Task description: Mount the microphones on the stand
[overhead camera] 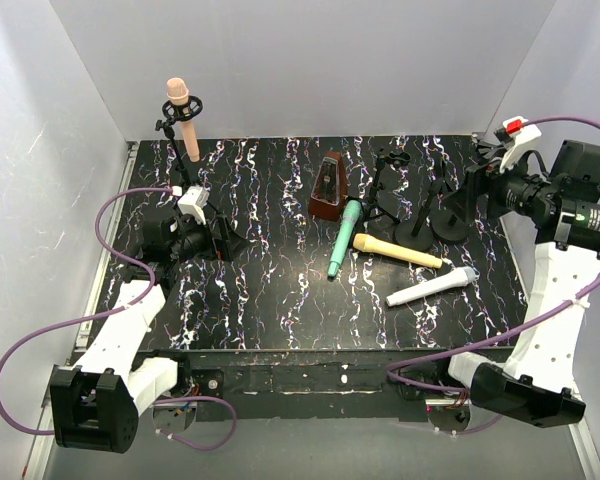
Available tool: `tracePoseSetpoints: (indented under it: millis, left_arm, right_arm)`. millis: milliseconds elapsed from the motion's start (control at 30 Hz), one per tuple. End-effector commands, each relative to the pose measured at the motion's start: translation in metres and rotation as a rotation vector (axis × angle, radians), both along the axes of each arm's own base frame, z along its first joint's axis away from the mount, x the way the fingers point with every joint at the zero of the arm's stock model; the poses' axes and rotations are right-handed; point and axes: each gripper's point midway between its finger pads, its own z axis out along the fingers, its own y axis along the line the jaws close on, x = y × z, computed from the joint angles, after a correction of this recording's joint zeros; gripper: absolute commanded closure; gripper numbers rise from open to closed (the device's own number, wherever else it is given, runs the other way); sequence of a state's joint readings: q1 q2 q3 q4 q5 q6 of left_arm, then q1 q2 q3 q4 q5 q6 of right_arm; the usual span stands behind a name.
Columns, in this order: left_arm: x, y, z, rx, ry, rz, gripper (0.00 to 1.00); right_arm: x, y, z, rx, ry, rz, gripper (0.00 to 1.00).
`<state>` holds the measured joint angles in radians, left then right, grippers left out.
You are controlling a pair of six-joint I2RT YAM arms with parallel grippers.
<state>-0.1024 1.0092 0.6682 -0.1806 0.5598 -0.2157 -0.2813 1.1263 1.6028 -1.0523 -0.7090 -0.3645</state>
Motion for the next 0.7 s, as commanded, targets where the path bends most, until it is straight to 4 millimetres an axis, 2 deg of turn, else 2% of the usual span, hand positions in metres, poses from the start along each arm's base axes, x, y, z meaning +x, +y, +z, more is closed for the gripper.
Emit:
tracePoseSetpoints:
  millis: [0, 100, 233, 433, 667]
  left_arm:
    - [0.0, 0.0, 0.004, 0.013, -0.016, -0.009, 0.02]
    - [-0.001, 0.0, 0.003, 0.014, -0.013, -0.009, 0.02]
    - [0.0, 0.0, 0.003, 0.016, -0.015, -0.009, 0.02]
    - [0.0, -0.001, 0.001, 0.014, -0.004, -0.016, 0.02]
    - [0.0, -0.001, 0.0, 0.017, -0.002, -0.017, 0.02]
  right_arm:
    - [0.012, -0.008, 0.025, -0.008, -0.05, -0.05, 0.09]
    - [0.023, -0.011, 0.032, 0.004, -0.052, -0.073, 0.13]
    - [0.035, -0.01, 0.029, 0.023, -0.025, -0.066, 0.21]
    - [0.061, -0.012, 0.015, -0.003, -0.032, -0.08, 0.26]
    - [0.103, -0.004, -0.014, -0.163, -0.047, -0.086, 0.27]
